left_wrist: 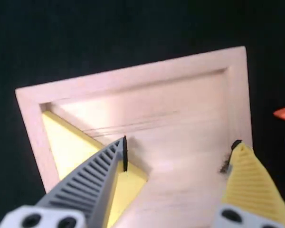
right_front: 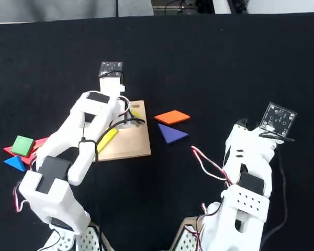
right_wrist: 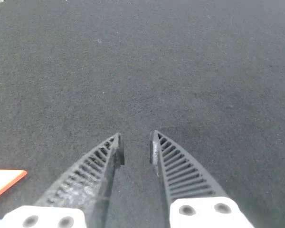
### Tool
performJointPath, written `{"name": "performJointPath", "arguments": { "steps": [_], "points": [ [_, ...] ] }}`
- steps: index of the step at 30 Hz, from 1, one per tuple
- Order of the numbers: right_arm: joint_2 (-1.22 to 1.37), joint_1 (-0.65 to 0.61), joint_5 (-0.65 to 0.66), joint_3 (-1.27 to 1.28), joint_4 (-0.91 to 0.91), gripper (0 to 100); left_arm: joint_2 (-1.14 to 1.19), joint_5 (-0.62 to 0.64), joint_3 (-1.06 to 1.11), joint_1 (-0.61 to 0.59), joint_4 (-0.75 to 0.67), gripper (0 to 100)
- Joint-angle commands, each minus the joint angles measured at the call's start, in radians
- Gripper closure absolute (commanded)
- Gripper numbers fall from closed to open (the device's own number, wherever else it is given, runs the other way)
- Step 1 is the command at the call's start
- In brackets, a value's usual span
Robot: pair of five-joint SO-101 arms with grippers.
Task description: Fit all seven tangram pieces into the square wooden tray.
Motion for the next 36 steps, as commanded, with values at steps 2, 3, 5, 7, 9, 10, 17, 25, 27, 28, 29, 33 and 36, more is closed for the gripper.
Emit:
{"name": "performJointPath", "arguments": {
  "steps": [2, 3, 5, 7, 9, 10, 17, 25, 27, 28, 29, 33, 36],
  "points": [
    [-0.001, -0.011, 0.009, -0.002, -0.028, 89.5, -0.074, -0.011, -0.025, -0.035, 0.055, 66],
    [-0.001, -0.011, 0.009, -0.002, -0.028, 89.5, -0.086, -0.011, -0.028, -0.041, 0.055, 66],
    [-0.001, -0.011, 0.009, -0.002, -0.028, 89.5, -0.129, -0.011, -0.039, -0.041, 0.057, 66],
    [-0.001, -0.011, 0.009, -0.002, -0.028, 89.5, -0.178, -0.011, -0.035, -0.041, 0.061, 66],
    [-0.001, -0.009, 0.009, -0.002, -0.028, 89.5, -0.221, -0.011, -0.019, -0.053, 0.069, 66],
    [-0.001, -0.009, 0.009, -0.002, -0.028, 89.5, -0.239, -0.011, -0.007, -0.071, 0.074, 66],
    [-0.001, -0.009, 0.009, -0.001, -0.032, 89.5, -0.295, -0.089, 0.09, -0.225, 0.081, 66],
    [-0.001, -0.009, 0.011, 0.036, -0.106, 89.4, -0.448, -0.348, 0.059, -0.532, 0.218, 66],
    [-0.001, -0.009, 0.011, 0.036, -0.106, 89.4, -0.485, -0.503, 0.054, -0.576, 0.264, 66],
    [-0.001, -0.009, 0.011, 0.036, -0.106, 89.4, -0.499, -0.586, 0.056, -0.595, 0.288, 66],
    [-0.001, -0.009, 0.011, 0.036, -0.106, 89.4, -0.505, -0.663, 0.061, -0.615, 0.311, 66],
    [-0.001, -0.009, 0.011, 0.036, -0.104, 89.4, -0.497, -0.833, 0.082, -0.685, 0.356, 66],
    [-0.001, -0.009, 0.011, 0.036, -0.103, 89.4, -0.46, -0.884, 0.133, -0.728, 0.285, 66]
  ]
}}
